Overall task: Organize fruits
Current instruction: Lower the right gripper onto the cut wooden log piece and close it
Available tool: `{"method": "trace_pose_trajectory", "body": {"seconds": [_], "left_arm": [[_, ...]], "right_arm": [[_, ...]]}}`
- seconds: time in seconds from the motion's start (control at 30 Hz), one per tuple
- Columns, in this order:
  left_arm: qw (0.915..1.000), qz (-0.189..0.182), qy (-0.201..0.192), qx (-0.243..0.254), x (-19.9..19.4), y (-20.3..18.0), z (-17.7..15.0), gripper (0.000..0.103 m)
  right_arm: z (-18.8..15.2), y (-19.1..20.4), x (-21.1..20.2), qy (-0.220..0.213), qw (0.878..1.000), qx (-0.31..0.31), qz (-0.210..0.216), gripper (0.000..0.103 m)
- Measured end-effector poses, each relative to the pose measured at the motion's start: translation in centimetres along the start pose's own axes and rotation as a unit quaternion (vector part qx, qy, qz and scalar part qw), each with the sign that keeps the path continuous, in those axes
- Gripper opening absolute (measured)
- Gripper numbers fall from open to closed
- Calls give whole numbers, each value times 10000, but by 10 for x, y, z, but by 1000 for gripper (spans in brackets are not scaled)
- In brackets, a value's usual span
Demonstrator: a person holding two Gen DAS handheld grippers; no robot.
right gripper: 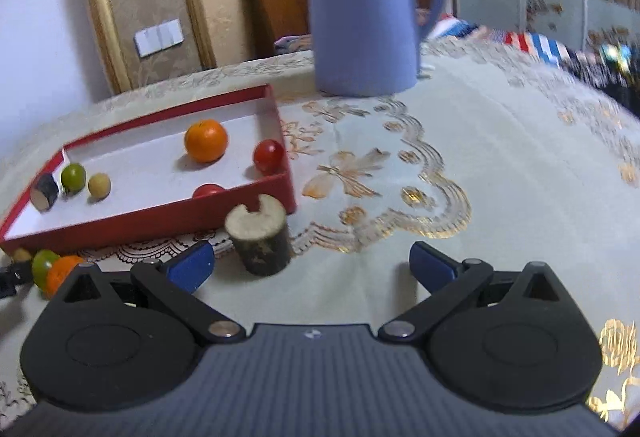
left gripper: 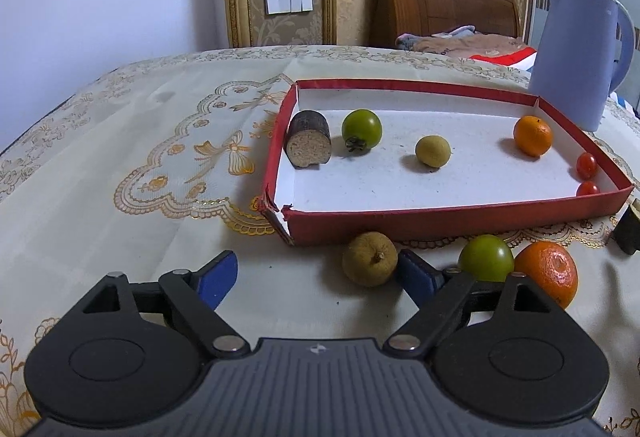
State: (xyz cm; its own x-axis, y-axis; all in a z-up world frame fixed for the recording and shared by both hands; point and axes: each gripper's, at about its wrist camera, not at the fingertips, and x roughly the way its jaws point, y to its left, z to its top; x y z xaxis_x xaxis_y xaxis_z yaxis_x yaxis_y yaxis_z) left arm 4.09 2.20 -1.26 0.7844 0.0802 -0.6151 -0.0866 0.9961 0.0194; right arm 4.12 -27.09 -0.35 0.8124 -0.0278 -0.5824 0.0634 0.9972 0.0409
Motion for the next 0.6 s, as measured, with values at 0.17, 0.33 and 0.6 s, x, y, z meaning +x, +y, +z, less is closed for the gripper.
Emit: {"method": "trace_pose_trajectory", "body": {"seconds": [0.17, 0.33, 0.6], "left_arm": [[10000, 6, -3, 7, 0, 0, 0, 87], [10000, 32, 7, 7, 0, 0, 0, 89], [10000, 40, 0, 16, 0, -2, -1, 89]], "right_arm": [[8, 17, 12, 52, 9985, -511, -163, 75], [11, 19, 20, 192, 9985, -487, -130, 67], [10, 31, 21, 119, 9968, -778, -162, 47]]}}
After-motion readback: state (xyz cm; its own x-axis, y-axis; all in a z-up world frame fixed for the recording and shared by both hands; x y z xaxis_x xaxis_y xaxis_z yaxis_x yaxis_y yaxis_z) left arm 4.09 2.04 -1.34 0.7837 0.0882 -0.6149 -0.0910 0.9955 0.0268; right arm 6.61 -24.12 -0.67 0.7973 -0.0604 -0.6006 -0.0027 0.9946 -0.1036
